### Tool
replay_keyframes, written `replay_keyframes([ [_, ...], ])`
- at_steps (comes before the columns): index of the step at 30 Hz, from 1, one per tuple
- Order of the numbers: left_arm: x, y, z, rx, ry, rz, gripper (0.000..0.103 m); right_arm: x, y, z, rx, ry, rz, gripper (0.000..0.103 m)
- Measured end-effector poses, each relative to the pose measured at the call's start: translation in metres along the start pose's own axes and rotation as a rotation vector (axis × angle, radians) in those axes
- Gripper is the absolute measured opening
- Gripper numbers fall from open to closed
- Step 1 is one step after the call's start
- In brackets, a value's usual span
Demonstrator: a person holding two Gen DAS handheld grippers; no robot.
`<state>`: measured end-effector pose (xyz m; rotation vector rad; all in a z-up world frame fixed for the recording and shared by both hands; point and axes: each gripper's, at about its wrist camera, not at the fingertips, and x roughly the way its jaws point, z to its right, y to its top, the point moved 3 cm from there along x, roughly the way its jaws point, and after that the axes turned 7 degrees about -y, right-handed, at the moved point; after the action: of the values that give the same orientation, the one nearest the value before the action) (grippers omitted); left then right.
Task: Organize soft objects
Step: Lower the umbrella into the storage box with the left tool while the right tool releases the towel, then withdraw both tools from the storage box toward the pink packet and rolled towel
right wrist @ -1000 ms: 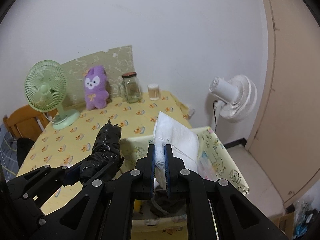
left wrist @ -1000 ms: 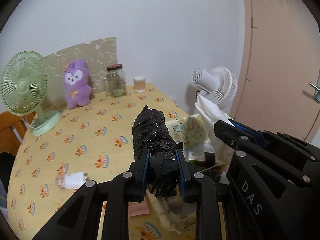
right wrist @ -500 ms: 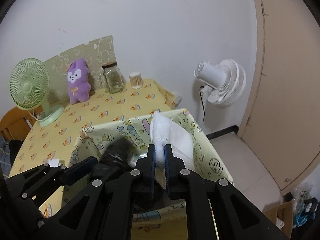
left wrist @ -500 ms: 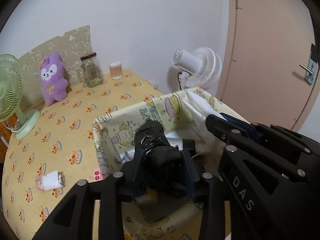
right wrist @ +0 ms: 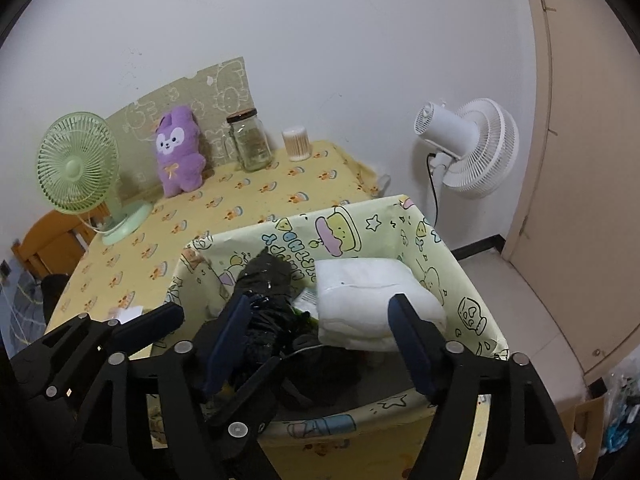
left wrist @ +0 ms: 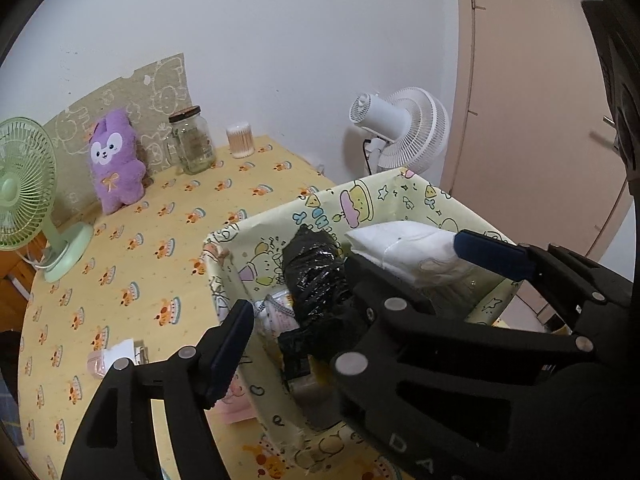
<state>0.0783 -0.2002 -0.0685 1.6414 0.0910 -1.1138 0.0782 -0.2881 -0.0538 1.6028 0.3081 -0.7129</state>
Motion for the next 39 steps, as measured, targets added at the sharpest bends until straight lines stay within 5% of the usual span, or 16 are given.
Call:
replay_keyframes([
  [7,-0.018,0.002,-0.009,-0.017,0.041,0.049,0.088,-0.018,0.005,-0.008,-0.006,-0.008,0.046,0.091],
  [39,-0.1,-0.032,-0.088,-0.116,0.138,0.143,0.096,-0.069,-0.002,-0.112,-0.094,0.001,0.128,0.091],
])
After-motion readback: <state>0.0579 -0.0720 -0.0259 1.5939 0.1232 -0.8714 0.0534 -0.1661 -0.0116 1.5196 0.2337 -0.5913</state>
